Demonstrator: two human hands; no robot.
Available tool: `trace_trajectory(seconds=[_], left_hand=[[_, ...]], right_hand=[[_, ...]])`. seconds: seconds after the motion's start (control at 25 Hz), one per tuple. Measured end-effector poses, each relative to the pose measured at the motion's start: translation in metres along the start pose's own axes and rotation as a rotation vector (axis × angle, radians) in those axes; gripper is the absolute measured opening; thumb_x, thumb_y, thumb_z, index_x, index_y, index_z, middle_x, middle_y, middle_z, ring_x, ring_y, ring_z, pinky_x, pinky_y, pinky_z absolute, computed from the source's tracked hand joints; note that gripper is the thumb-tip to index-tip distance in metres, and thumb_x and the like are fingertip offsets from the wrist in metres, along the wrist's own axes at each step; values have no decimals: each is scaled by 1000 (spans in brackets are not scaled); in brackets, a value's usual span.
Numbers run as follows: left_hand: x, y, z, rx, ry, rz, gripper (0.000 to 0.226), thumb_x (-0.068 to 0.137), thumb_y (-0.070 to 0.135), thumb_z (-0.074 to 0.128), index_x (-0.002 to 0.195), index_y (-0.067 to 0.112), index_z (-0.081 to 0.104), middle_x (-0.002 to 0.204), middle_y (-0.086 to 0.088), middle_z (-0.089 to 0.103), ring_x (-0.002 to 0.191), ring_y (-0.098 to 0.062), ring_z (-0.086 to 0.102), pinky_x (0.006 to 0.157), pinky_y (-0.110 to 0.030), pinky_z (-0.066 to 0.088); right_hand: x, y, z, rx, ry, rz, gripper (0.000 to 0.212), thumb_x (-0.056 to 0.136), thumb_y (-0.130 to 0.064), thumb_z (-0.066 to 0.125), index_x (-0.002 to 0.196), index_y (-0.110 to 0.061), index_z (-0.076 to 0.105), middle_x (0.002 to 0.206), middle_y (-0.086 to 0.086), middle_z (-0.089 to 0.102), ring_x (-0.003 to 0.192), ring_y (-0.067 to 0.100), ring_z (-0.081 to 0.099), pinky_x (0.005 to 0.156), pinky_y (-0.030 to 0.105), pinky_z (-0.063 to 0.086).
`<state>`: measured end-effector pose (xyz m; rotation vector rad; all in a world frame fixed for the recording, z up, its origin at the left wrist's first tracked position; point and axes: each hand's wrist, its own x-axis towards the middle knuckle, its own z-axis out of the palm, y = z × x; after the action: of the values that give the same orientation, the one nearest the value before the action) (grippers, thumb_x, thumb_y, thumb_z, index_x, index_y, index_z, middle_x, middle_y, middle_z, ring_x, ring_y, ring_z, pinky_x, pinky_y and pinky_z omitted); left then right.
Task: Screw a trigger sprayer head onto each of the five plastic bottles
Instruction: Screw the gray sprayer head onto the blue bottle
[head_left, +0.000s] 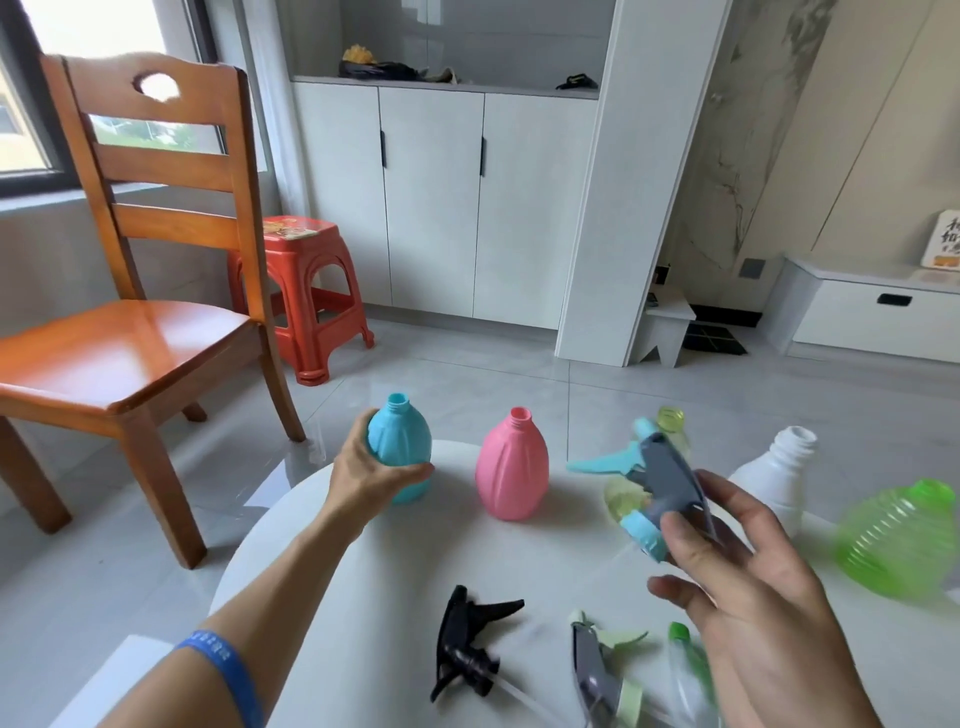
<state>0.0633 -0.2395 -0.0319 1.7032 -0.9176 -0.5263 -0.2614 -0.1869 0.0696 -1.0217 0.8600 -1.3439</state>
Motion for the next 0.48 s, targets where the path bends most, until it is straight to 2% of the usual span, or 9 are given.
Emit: trace_trajectory(seconds=[0.08, 0.16, 0.28, 0.48], left_hand=[[-21, 17, -3, 193, 14, 105, 91, 50, 27, 92, 129, 36, 48, 111, -2, 59, 99, -27, 59, 82, -43, 56], [-50, 32, -11, 383, -3, 276, 94, 49, 29, 91, 131, 38, 44, 115, 3, 52, 100, -23, 51, 81, -39, 50], [-99, 52, -25, 584, 12, 495, 96, 49, 28, 88, 132, 38, 43, 120, 4, 51, 102, -23, 47, 75, -36, 48], [-142, 68, -29, 681, 88, 518, 91, 52, 23, 87, 134, 26, 47, 124, -1, 54, 109, -30, 49, 75, -44, 51]], right_hand=[[-3, -7, -8, 29, 45, -16, 41, 78, -1, 66, 116, -16, 65, 80, 0, 77, 75, 21, 67, 51, 27, 55], [-4, -17, -11, 18, 59, -81, 34, 87, 6, 60, 114, -13, 66, 87, 0, 77, 79, 20, 69, 57, 25, 58], [-8, -28, -12, -11, 68, -179, 30, 90, 7, 57, 104, -18, 67, 94, -3, 75, 88, 18, 68, 65, 25, 59], [-15, -29, -12, -103, 66, -267, 33, 89, 8, 59, 100, -22, 66, 85, -11, 75, 79, 9, 68, 62, 23, 57]])
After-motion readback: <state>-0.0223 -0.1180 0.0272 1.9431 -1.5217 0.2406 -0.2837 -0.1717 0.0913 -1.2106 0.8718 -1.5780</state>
